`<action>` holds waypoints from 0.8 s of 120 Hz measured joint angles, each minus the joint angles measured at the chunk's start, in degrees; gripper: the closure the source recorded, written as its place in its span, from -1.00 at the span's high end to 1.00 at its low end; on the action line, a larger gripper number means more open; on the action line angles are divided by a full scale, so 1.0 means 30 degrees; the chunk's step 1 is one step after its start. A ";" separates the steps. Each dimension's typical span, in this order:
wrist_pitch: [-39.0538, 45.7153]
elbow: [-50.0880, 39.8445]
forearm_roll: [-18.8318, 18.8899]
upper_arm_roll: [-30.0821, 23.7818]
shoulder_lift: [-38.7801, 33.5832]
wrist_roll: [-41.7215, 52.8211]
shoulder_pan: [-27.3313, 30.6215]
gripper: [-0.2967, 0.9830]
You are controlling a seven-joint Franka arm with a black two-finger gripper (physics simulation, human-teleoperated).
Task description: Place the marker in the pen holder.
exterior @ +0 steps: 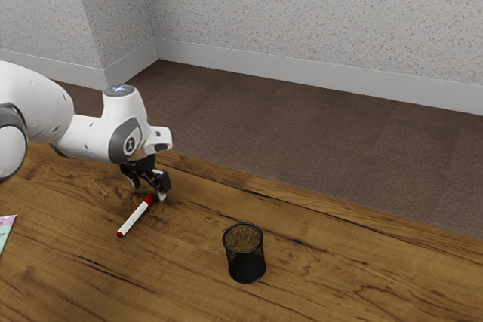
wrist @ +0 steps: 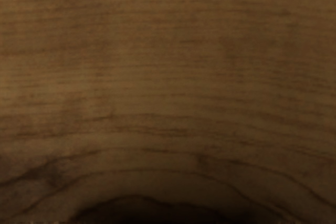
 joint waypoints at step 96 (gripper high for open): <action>0.0380 -0.1423 0.0524 0.0012 -0.0935 -0.0838 -0.0014 -0.35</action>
